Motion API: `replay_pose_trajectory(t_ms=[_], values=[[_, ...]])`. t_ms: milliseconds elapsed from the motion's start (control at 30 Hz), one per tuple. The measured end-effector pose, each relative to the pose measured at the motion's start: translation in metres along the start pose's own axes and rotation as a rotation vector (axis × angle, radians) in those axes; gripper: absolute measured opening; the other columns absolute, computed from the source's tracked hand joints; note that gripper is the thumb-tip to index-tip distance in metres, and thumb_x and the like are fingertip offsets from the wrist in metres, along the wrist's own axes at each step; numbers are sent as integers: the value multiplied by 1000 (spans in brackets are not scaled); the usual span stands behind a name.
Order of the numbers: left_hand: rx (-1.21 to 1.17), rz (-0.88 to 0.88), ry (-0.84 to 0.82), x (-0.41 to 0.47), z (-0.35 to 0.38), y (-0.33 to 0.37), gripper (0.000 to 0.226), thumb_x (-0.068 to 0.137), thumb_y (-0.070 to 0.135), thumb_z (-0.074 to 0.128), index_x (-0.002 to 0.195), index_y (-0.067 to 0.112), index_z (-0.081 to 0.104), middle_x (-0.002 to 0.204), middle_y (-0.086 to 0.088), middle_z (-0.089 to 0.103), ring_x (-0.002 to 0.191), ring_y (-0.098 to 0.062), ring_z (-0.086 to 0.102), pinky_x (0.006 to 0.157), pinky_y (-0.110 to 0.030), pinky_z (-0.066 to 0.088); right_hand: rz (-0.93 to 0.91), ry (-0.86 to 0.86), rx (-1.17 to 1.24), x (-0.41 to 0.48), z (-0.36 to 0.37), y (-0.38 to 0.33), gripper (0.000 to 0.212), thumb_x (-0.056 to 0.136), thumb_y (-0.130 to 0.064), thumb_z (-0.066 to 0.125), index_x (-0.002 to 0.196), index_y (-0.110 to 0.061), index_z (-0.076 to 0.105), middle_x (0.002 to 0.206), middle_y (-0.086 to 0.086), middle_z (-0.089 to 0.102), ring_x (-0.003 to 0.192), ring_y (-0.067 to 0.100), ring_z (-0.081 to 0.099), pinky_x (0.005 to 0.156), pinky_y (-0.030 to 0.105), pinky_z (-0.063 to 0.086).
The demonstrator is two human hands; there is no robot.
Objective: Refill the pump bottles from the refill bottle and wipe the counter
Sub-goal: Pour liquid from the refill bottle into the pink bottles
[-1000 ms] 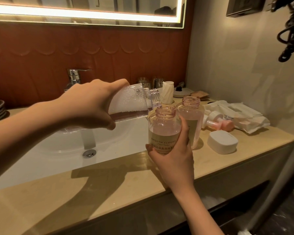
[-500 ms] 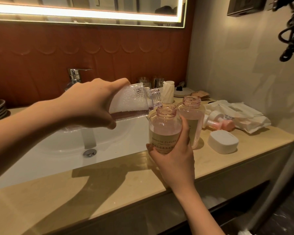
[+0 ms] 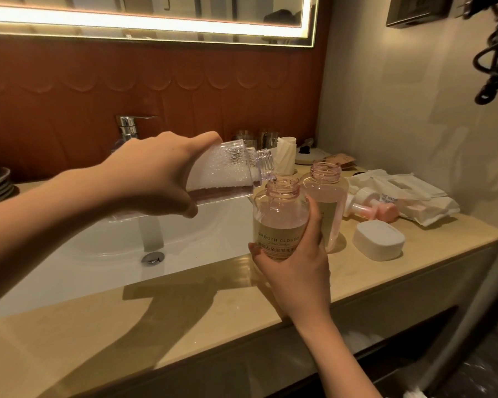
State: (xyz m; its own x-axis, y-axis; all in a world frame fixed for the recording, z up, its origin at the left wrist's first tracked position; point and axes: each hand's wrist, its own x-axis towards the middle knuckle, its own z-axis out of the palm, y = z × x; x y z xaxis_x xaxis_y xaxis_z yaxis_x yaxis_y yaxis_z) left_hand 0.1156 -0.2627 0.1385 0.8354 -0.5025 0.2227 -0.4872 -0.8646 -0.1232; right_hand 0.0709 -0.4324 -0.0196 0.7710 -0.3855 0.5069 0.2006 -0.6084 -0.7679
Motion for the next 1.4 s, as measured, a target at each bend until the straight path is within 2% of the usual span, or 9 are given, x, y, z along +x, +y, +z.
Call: replay_pose_trajectory(t_ms=[133,267,433,967,1400], values=[[10,-7,-1,0,0,0,98,71,31,78,146,31,14,120,-6,57,95,-24,55,72,-37,54,4,-1,3,0,0,-1,105,70,-41,76,140,-49,-2,151,-5,24,131,23,38,96,47,47],[4,-5,-1,0,1,1,97,70,31,78,145,32,16,119,-5,58,91,-22,55,63,-31,51,6,-3,-1,0,-1,0,105,70,-41,75,140,-48,-2,151,-5,24,129,23,39,95,46,47],[10,-12,-4,0,0,1,100,71,31,78,147,31,12,123,-7,56,94,-23,55,69,-33,52,11,-8,-1,0,0,-1,104,70,-42,75,140,-49,-3,150,-4,25,128,24,40,95,46,47],[25,-7,6,0,0,0,99,69,33,79,144,33,15,122,-6,57,96,-24,54,74,-40,54,16,-7,-3,0,-1,-1,103,71,-43,75,140,-48,-2,148,-3,29,125,25,42,93,48,48],[25,-6,5,0,-1,1,97,69,32,79,143,33,17,121,-6,57,93,-24,55,70,-37,54,10,1,-5,0,0,-1,103,70,-42,75,141,-46,-1,149,-4,26,127,25,40,93,49,48]])
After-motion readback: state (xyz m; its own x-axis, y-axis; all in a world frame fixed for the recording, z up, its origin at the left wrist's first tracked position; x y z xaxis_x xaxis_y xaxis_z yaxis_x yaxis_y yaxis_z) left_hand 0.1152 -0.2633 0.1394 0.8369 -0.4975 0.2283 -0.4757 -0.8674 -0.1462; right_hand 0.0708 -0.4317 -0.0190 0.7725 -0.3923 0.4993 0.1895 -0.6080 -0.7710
